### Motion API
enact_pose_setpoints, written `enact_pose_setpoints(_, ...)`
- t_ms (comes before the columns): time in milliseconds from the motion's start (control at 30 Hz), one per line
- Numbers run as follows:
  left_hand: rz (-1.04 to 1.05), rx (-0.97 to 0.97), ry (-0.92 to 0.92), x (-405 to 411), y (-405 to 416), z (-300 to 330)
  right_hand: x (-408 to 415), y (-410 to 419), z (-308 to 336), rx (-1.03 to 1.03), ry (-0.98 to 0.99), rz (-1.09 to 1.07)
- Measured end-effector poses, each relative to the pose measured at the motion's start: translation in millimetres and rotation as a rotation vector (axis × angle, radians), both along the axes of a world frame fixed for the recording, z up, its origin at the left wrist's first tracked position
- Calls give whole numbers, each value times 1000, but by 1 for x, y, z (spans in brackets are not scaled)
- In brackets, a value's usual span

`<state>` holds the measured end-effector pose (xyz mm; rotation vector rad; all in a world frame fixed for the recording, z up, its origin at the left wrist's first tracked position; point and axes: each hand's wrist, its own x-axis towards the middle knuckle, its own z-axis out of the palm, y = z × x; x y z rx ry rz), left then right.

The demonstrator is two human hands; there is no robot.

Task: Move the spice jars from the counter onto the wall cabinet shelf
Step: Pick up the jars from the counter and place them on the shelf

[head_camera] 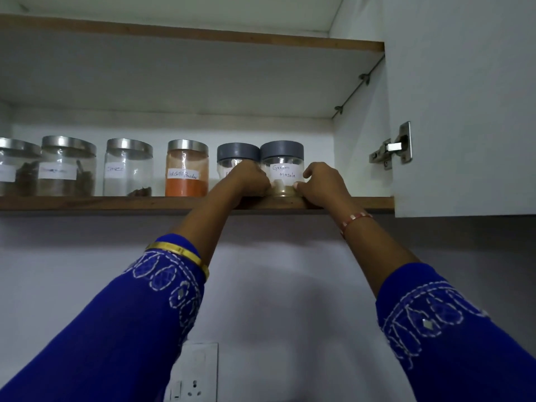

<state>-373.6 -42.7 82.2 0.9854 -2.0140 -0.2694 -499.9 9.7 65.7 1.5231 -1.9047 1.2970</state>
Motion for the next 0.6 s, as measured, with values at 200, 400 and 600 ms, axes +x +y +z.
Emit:
enact_pose_setpoints(200, 30, -41, -231, -3, 4, 2, 1, -1, 5, 90, -15, -20)
enact_pose_setpoints(400, 45, -151, -205, -5, 12, -13, 15, 9, -15, 30, 75, -17)
enact_pose_setpoints(600, 67, -274, -246, 18, 36, -51, 34, 25, -65, -44, 263, 14)
